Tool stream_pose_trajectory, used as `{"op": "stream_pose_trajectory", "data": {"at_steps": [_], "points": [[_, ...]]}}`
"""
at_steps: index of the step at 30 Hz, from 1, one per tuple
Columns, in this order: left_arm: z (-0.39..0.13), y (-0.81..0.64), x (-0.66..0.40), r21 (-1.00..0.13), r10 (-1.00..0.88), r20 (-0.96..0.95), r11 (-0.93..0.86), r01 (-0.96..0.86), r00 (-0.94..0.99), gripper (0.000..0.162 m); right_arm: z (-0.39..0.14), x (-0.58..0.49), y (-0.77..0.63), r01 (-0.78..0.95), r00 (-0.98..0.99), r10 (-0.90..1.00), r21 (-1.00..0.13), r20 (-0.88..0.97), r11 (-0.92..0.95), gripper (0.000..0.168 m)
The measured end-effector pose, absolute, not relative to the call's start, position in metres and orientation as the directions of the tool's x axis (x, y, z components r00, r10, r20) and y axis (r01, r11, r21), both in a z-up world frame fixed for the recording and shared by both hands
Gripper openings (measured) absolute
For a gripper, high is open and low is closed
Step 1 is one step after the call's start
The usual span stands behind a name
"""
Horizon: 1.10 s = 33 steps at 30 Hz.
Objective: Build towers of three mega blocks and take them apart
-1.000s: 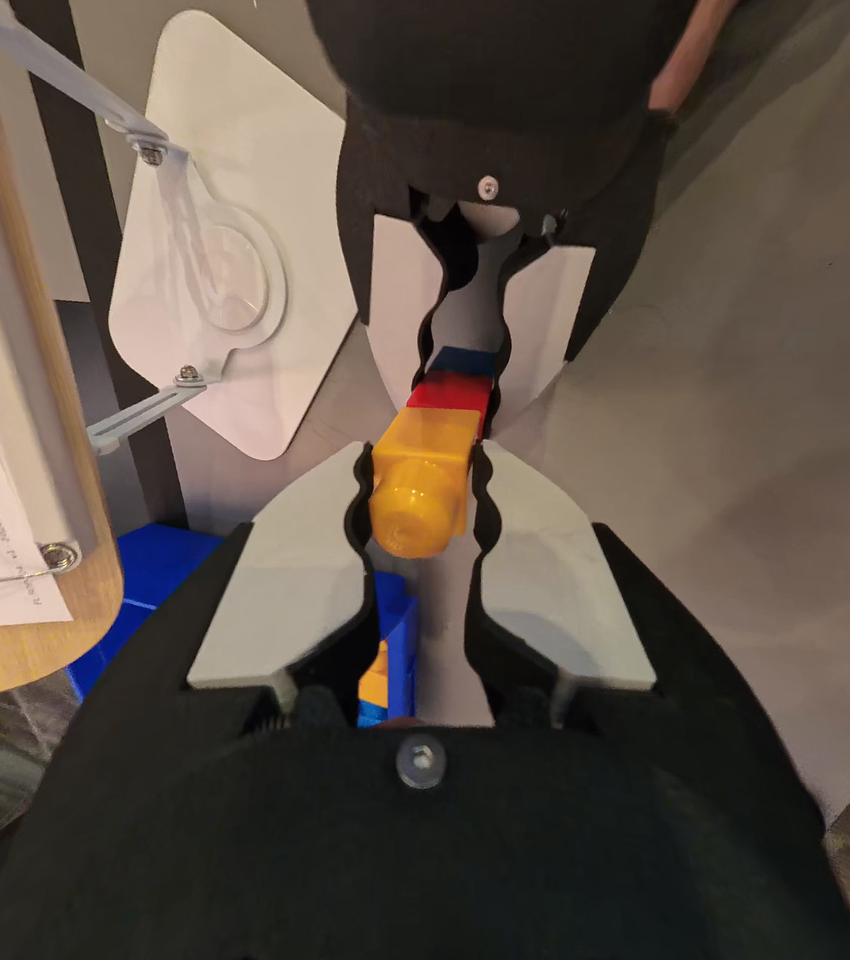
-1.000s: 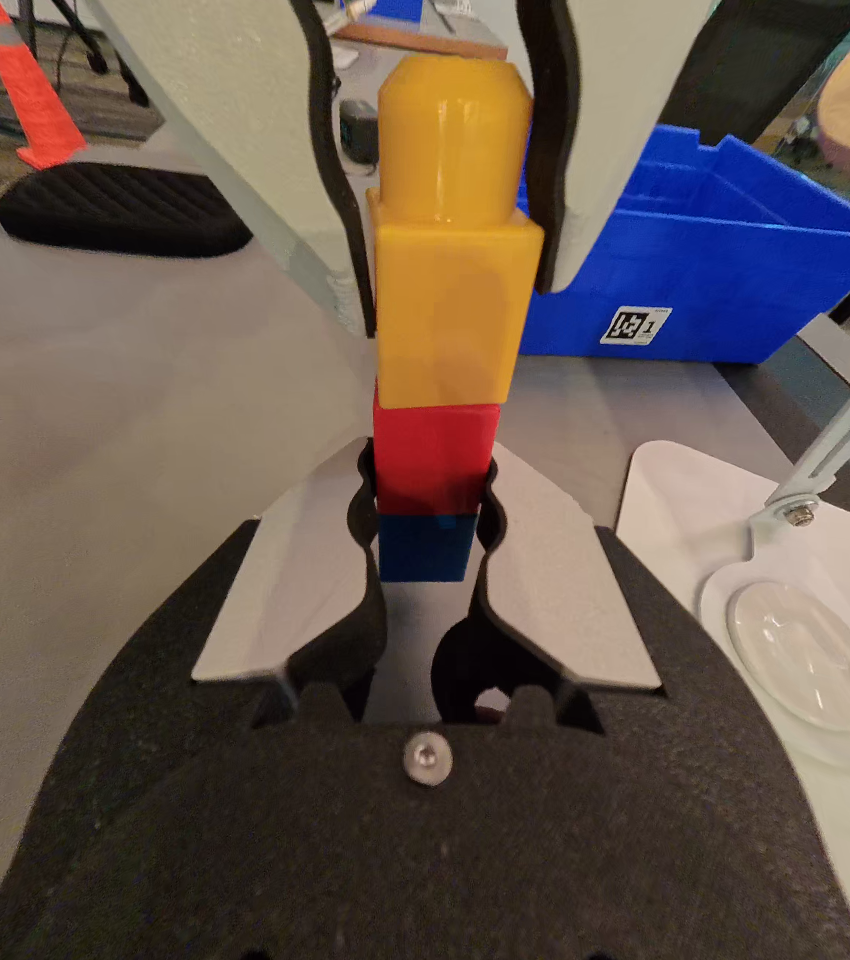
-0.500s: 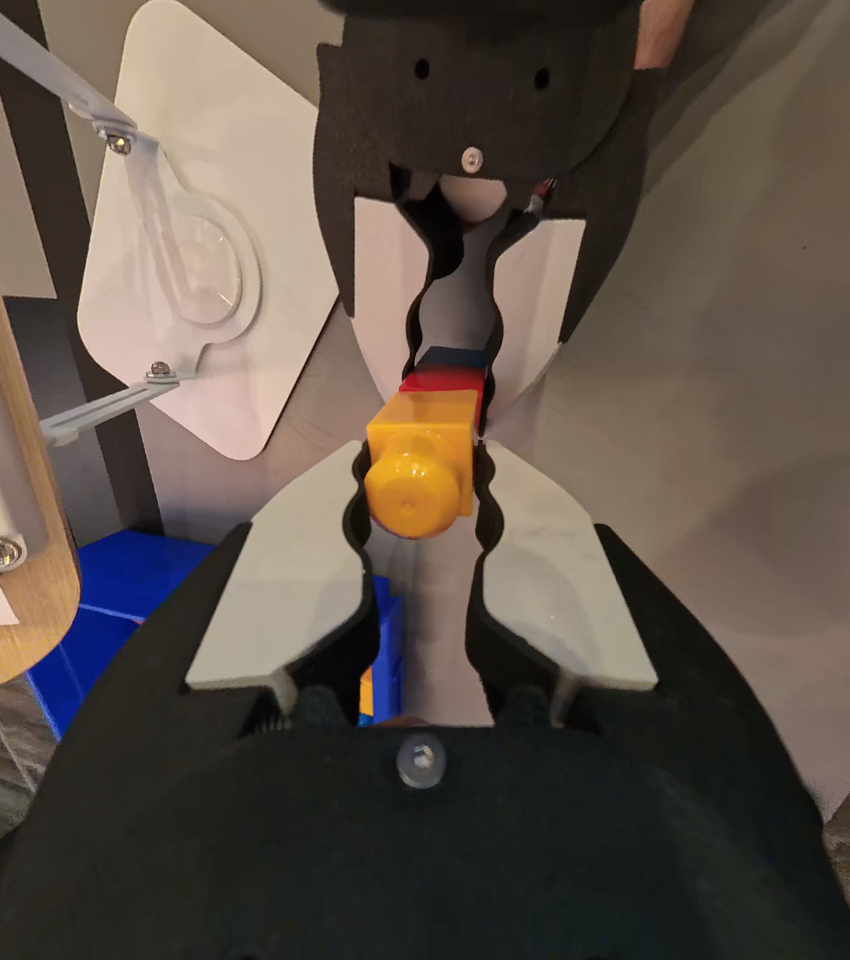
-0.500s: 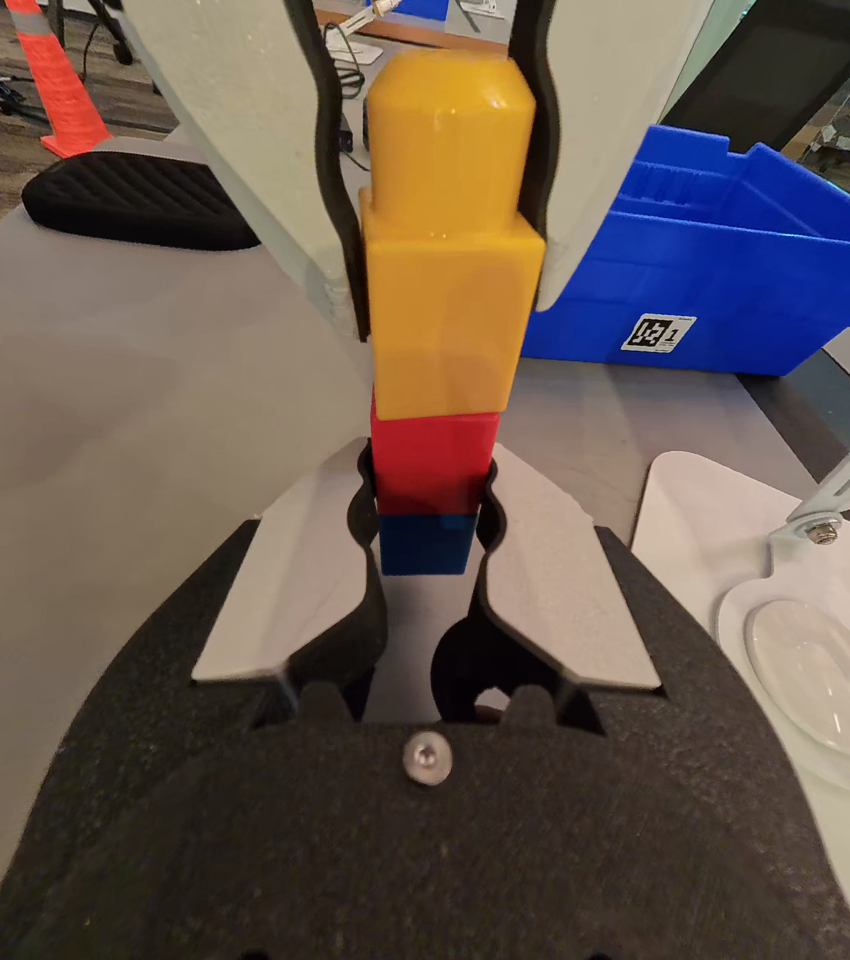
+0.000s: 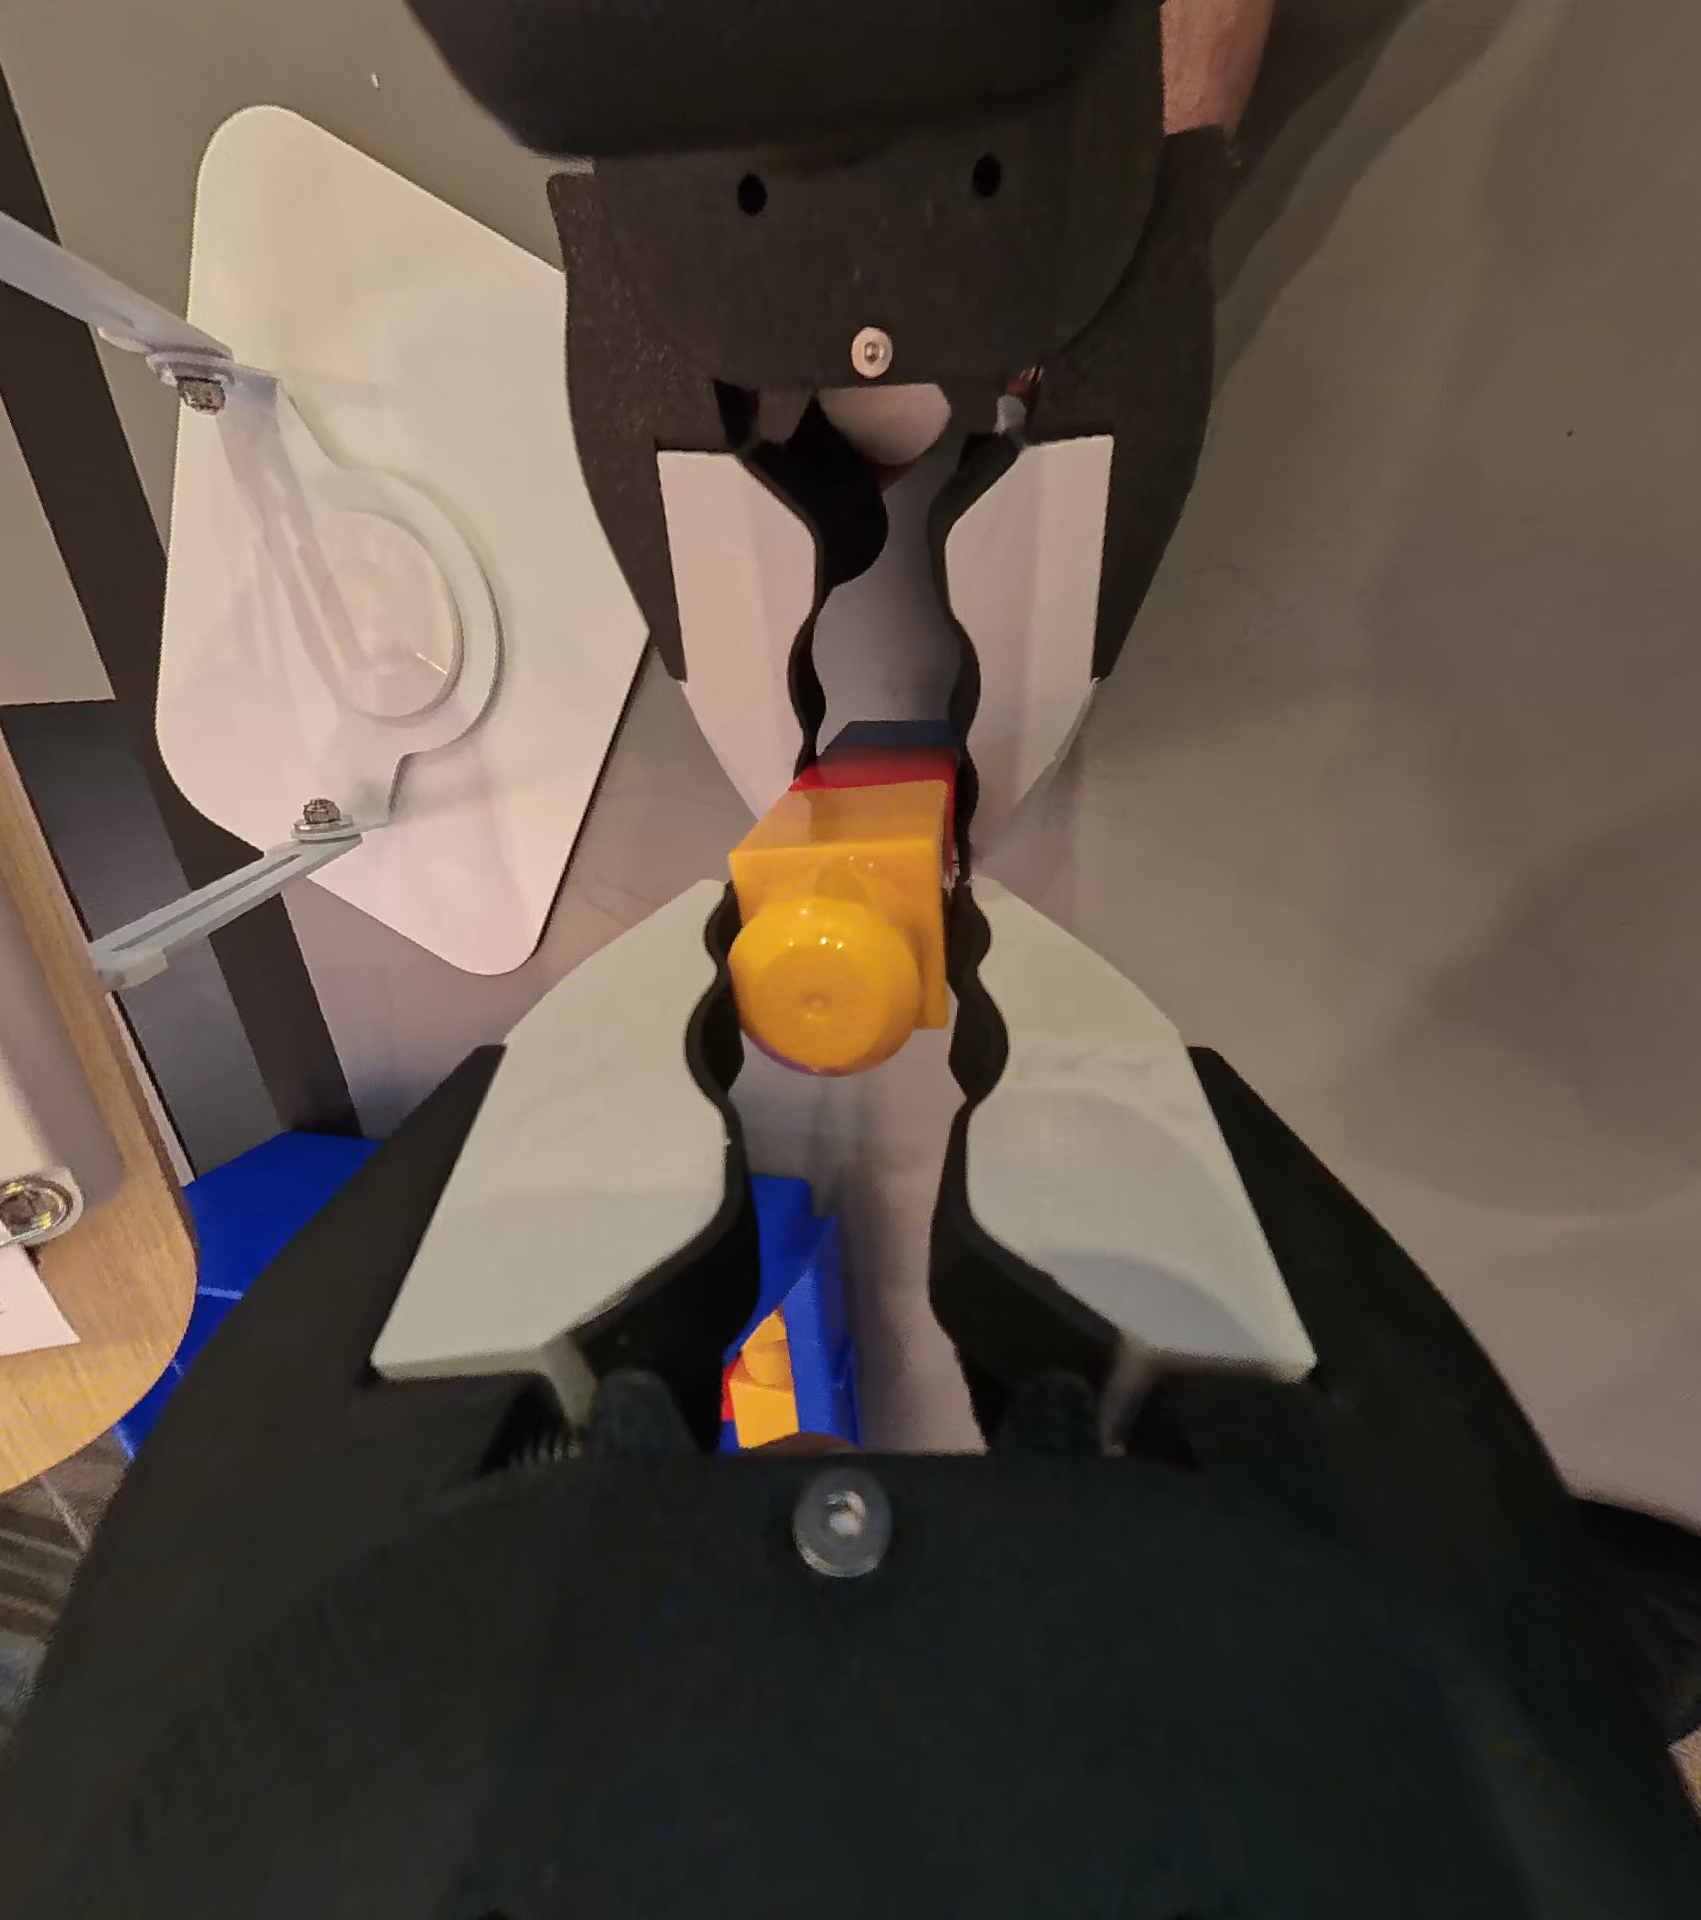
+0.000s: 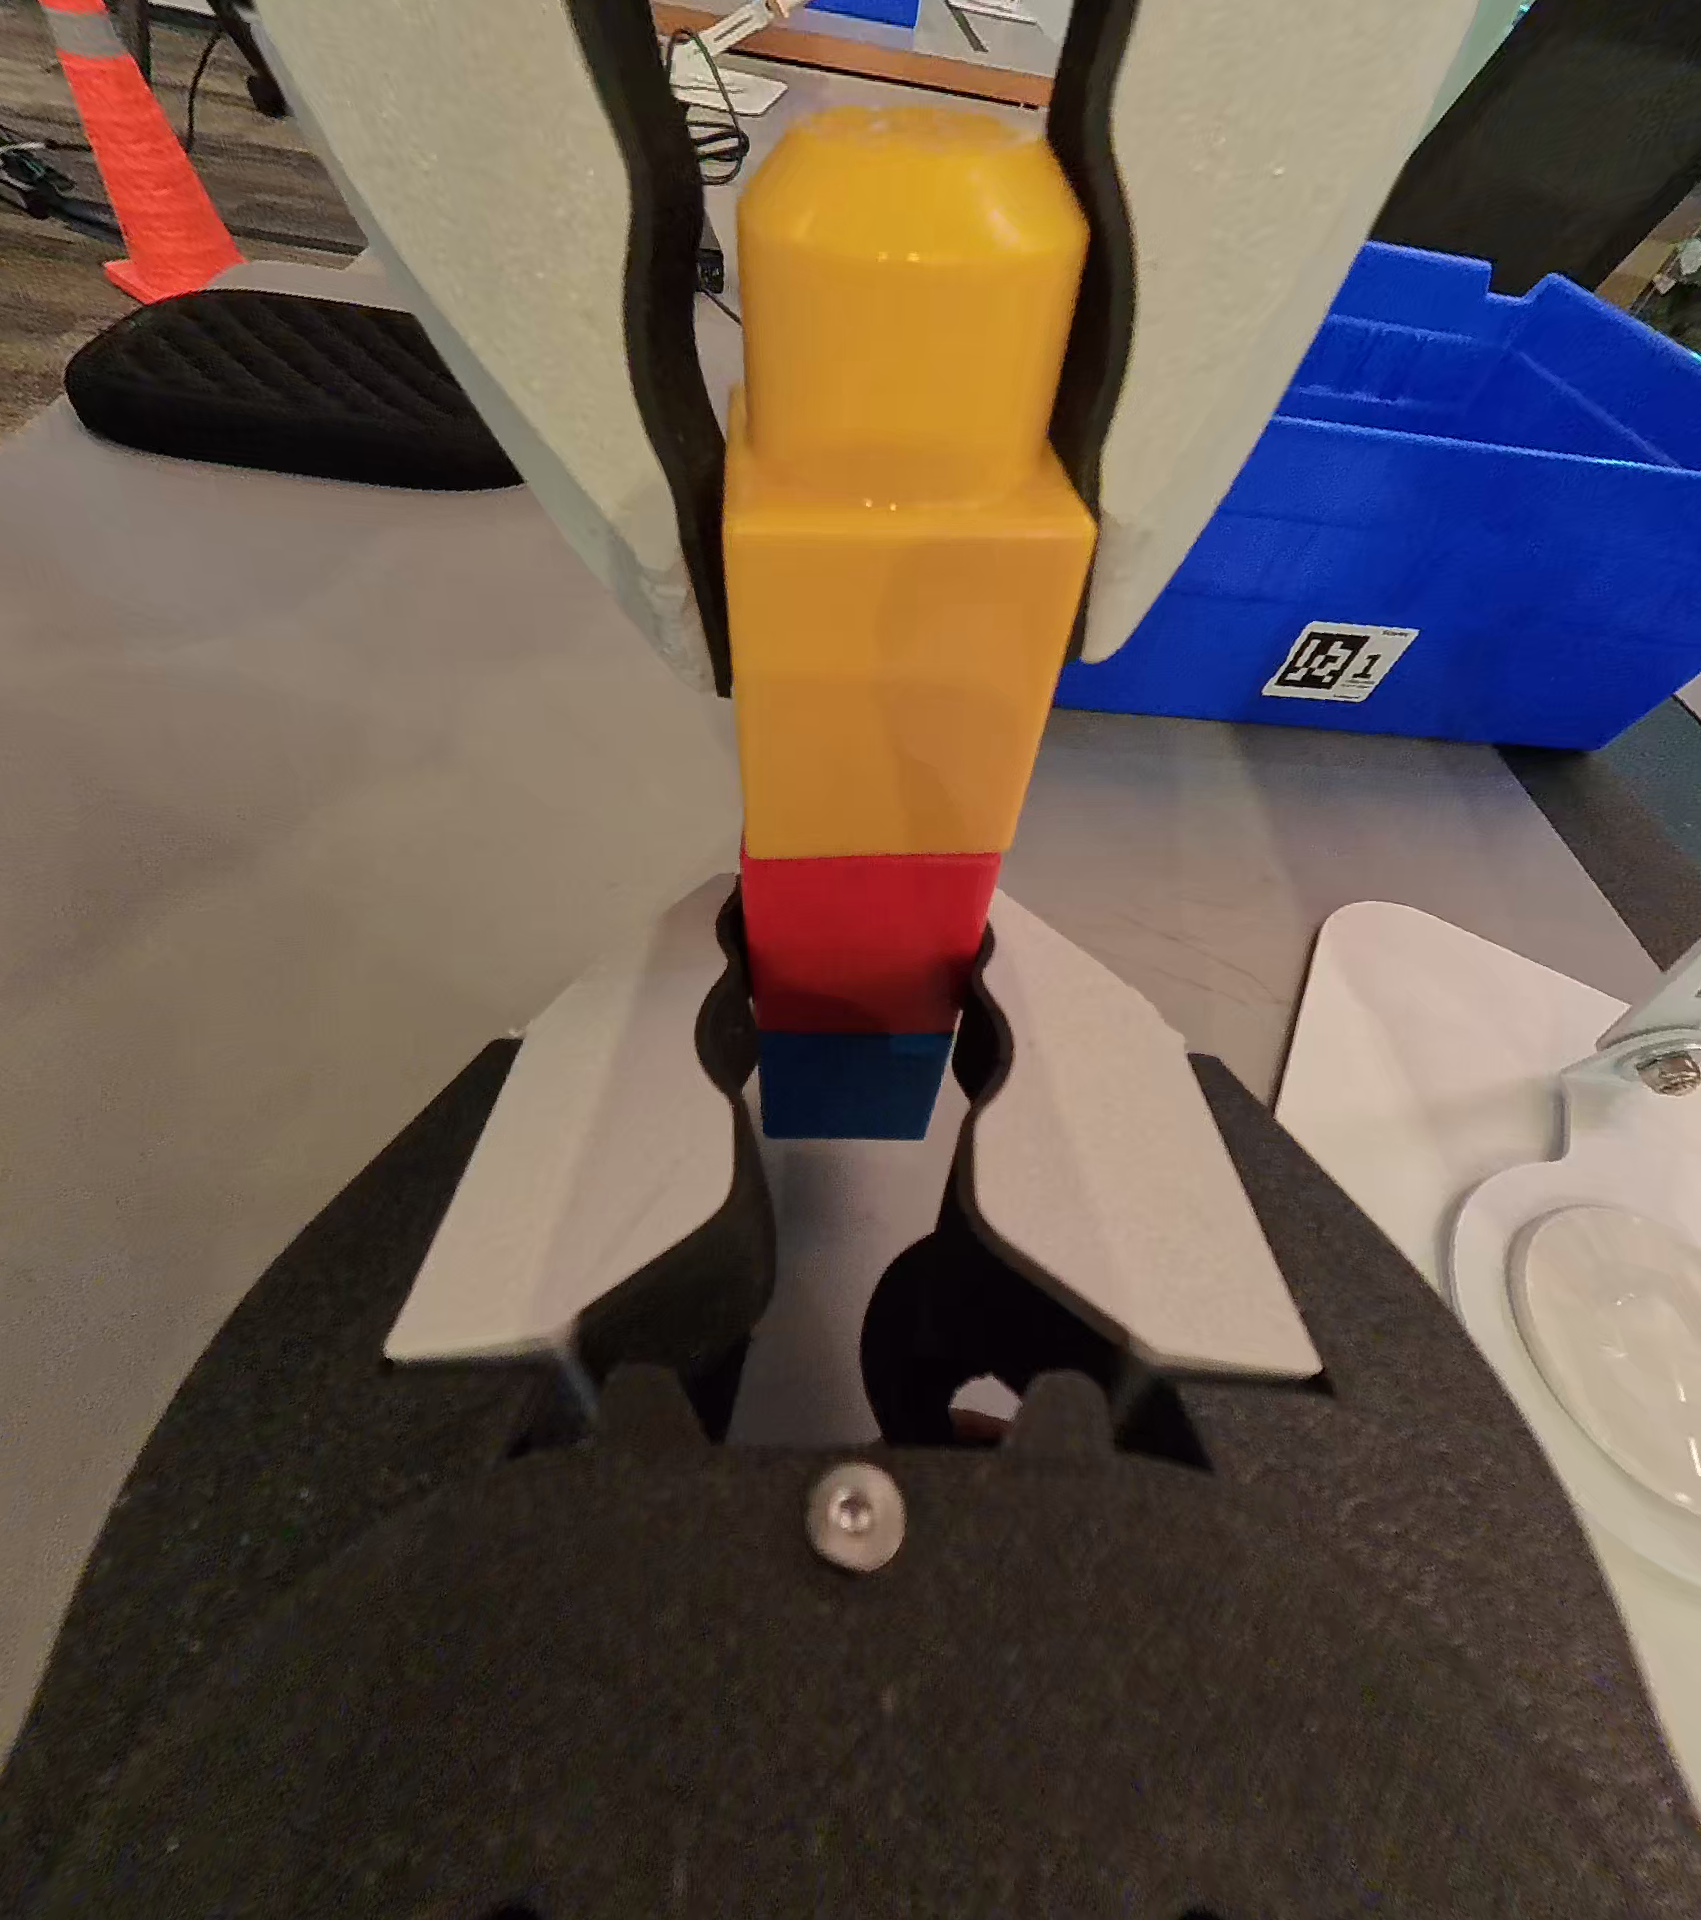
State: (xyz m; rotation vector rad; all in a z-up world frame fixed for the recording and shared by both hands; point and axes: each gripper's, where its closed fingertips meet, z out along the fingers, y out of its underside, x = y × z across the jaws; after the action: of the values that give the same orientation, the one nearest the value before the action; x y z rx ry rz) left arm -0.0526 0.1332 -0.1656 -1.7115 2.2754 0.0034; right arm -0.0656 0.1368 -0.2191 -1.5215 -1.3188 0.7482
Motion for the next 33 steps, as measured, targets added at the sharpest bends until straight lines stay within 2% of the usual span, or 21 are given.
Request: {"op": "stream_pose_trajectory", "data": {"at_steps": [14,19,22,23,28,33], "points": [[-0.167,0.132,-0.053,-0.175,-0.928,-0.221,0.341,-0.924,-0.301,0.038,-0.22,-0.066,0.135,0.385,0.219,0.967,-0.922,0.133,0.039,0.034],[-0.162,0.137,-0.053,-0.202,-0.947,-0.219,0.278,-0.939,-0.233,0.04,-0.214,-0.066,0.136,0.332,0.213,0.974,-0.943,0.079,0.004,0.035],[-0.155,0.139,-0.053,-0.312,-0.981,-0.162,0.153,-0.938,-0.106,0.064,-0.206,-0.062,0.14,0.259,0.21,0.977,-0.963,-0.018,-0.074,0.035],[-0.155,0.14,-0.054,-0.353,-0.989,-0.135,0.101,-0.93,-0.057,0.066,-0.203,-0.06,0.142,0.228,0.202,0.978,-0.969,-0.052,-0.099,0.035],[-0.183,0.137,-0.06,-0.539,-0.991,0.065,-0.135,-0.831,0.119,0.064,-0.185,-0.048,0.148,0.068,0.146,0.966,-0.972,-0.212,-0.223,0.035],[-0.204,0.138,-0.041,-0.655,-0.968,0.148,-0.251,-0.713,0.205,0.062,-0.178,-0.048,0.143,0.026,0.075,0.966,-0.968,-0.247,-0.249,0.035]]}}
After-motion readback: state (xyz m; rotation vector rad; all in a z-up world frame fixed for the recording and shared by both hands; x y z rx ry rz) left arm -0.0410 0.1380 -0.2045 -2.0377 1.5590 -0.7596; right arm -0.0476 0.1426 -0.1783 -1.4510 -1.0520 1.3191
